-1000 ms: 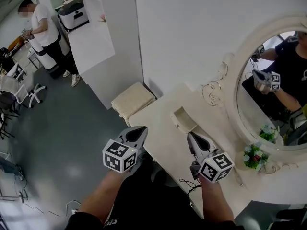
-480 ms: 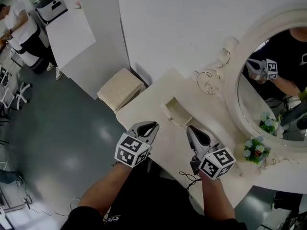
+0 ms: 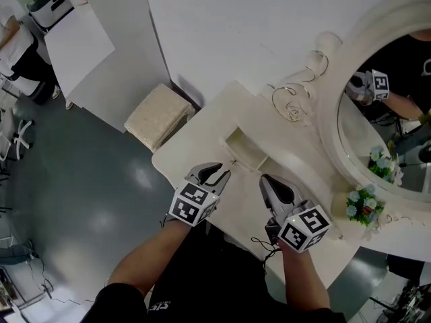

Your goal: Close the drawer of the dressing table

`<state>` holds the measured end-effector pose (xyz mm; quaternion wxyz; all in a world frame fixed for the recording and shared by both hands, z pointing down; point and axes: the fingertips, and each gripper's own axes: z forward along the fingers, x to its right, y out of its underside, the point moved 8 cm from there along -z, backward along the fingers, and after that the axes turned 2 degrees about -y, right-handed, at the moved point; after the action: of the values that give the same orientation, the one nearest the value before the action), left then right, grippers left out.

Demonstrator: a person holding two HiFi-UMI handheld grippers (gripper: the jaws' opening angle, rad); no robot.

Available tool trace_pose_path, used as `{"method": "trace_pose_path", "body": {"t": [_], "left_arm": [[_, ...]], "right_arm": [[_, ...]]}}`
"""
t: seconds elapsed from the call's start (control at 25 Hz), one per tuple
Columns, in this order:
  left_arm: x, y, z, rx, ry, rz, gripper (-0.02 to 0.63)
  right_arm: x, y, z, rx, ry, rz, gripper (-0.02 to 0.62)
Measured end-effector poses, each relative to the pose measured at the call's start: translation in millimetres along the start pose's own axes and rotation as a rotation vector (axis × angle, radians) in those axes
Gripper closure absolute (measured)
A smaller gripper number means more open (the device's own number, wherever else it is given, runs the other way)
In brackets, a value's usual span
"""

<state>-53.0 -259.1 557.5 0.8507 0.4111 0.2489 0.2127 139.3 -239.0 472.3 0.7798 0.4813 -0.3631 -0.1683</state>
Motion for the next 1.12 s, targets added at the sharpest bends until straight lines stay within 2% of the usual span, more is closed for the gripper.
{"method": "trace_pose_path", "body": {"t": [0.24, 0.44, 0.72, 0.84, 0.96, 1.12], "left_arm": [[-6.4, 7.6, 28.3, -0.034, 0.011, 0.029, 0.476], [-8.7, 11.3, 50.0, -0.099, 0.015, 0.07, 0.456], [-12.7, 18.2, 69.1, -0.165, 0.019, 0.121, 0.456], [-12.6, 19.3, 72.5, -0.164, 0.027, 0.122, 0.461], [-11.1, 19.5, 73.8, -0.162, 0.037, 0.127, 0.505], [-12.2, 17.5, 73.0, -0.177, 0.043, 0.104, 0.506]], "right_arm": [[9.6, 11.4, -1.2, 0.013, 0.034, 0.05, 0.584], [12.1, 12.5, -0.3, 0.014, 0.04, 0.061, 0.584], [14.6, 9.8, -7.6, 0.038, 0.078, 0.058, 0.584], [16.3, 11.3, -9.2, 0.031, 0.086, 0.065, 0.584], [14.9, 12.3, -9.5, 0.028, 0.088, 0.067, 0.584], [12.3, 13.3, -9.2, 0.026, 0.08, 0.068, 0.584]]}}
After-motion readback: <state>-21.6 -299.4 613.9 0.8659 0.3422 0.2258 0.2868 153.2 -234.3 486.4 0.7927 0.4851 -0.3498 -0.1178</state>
